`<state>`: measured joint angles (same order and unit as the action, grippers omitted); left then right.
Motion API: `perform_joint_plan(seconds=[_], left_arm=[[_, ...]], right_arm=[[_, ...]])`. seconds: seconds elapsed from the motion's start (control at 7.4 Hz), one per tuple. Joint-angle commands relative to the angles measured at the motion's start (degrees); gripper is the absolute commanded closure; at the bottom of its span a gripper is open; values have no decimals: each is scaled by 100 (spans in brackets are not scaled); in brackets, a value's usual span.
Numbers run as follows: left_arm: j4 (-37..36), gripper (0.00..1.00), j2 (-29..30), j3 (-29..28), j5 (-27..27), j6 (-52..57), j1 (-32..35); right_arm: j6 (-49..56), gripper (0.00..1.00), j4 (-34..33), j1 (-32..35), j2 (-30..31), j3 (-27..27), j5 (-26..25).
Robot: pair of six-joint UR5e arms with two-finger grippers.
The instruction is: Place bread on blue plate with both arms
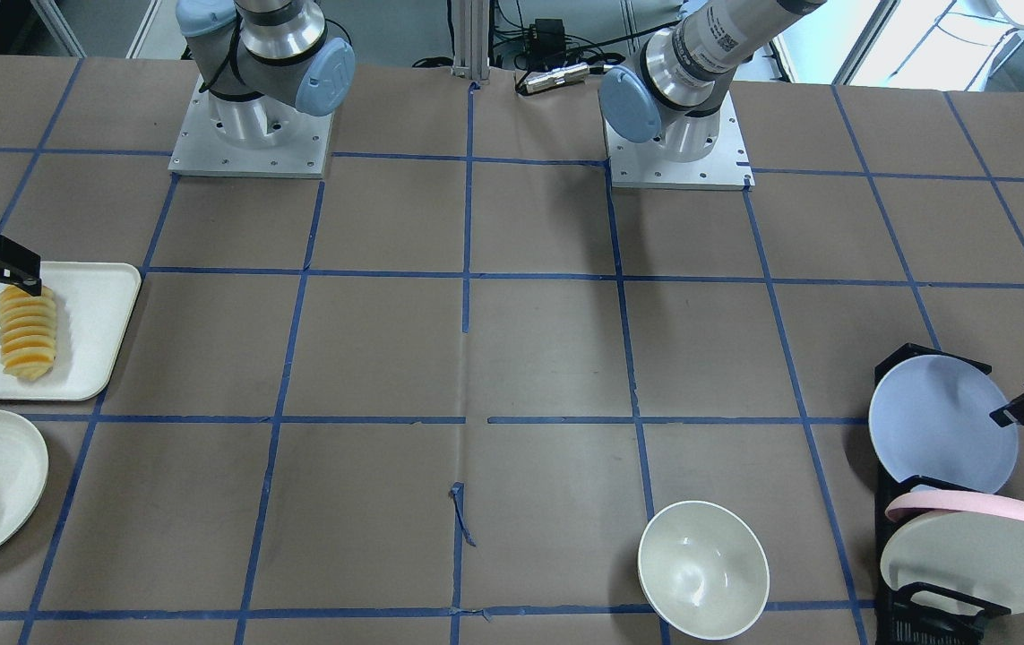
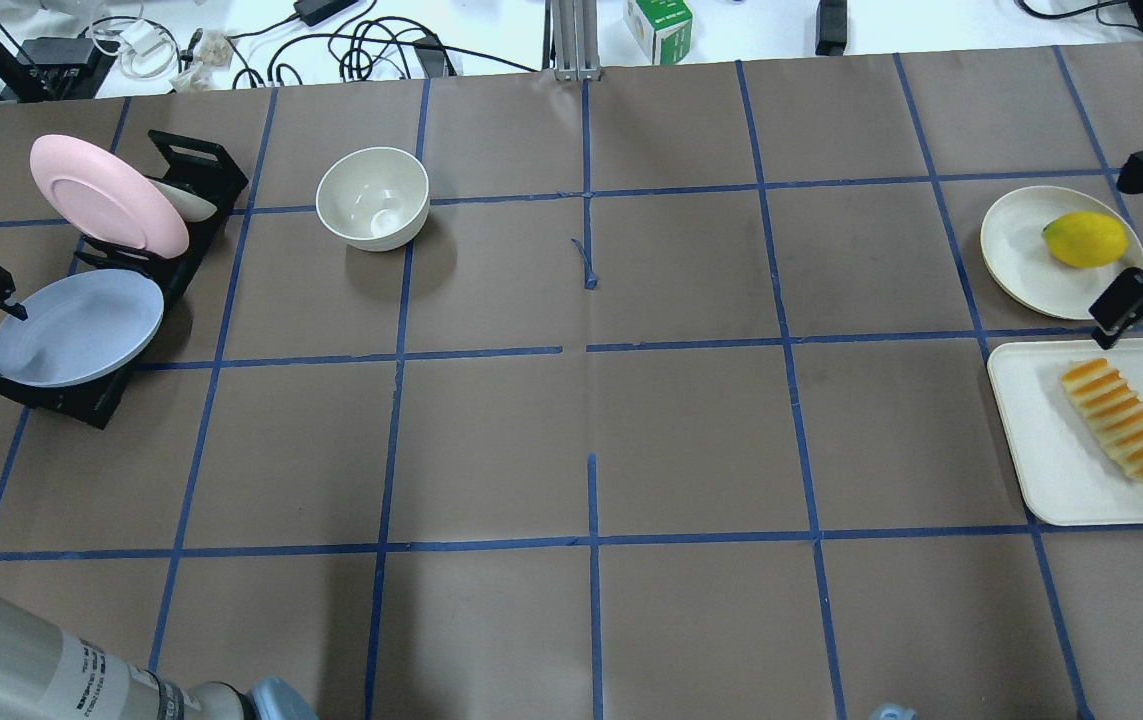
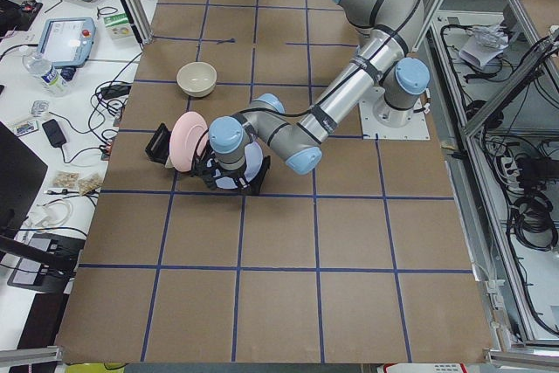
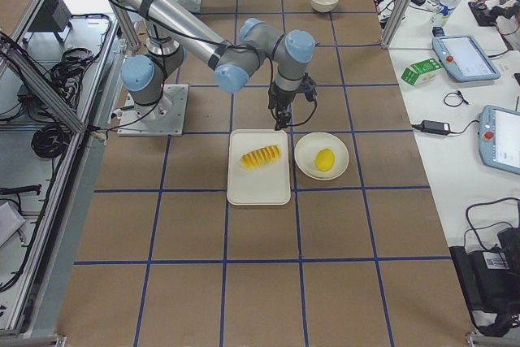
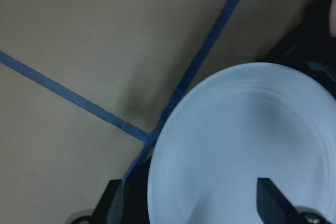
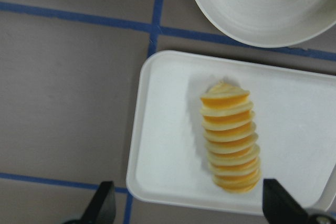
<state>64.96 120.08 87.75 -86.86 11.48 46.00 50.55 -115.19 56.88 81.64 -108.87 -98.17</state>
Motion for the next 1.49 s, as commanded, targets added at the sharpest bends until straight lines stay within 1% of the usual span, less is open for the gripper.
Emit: perform_joint_plan(seconds=[0.0,0.14,0.41,0.54,0.81,0.95,1.08,1.22,1.35], left_arm=[[17,89,51,84,-6,64,-47],[17,100,60,163,-15,126,-73],[130,100,25,172,-24,214,-135],[149,100,-54,155,-24,292,-161],[839,100,-151,146,-24,591,-249],[1087,100,-256,85,-24,609,-249],[1620,100,-474,50,-15,670,-241],[1860,100,-624,49,-24,845,-197],[1993,100,-765,67,-15,916,-153]], right_arm=[[1716,0,-1958,-527,-60,-1307,-27],[1878,0,-2033,-642,-165,-1434,43],[2185,0,-2025,-661,-542,-1409,61],[2196,0,-2017,-661,-570,-1295,61],[2135,0,-1955,-661,-754,-804,52],[2134,0,-1885,-661,-885,-854,52],[2126,0,-1737,-661,-921,-942,52],[2047,0,-1465,-661,-887,-951,43],[2046,0,-1384,-661,-886,-917,43]])
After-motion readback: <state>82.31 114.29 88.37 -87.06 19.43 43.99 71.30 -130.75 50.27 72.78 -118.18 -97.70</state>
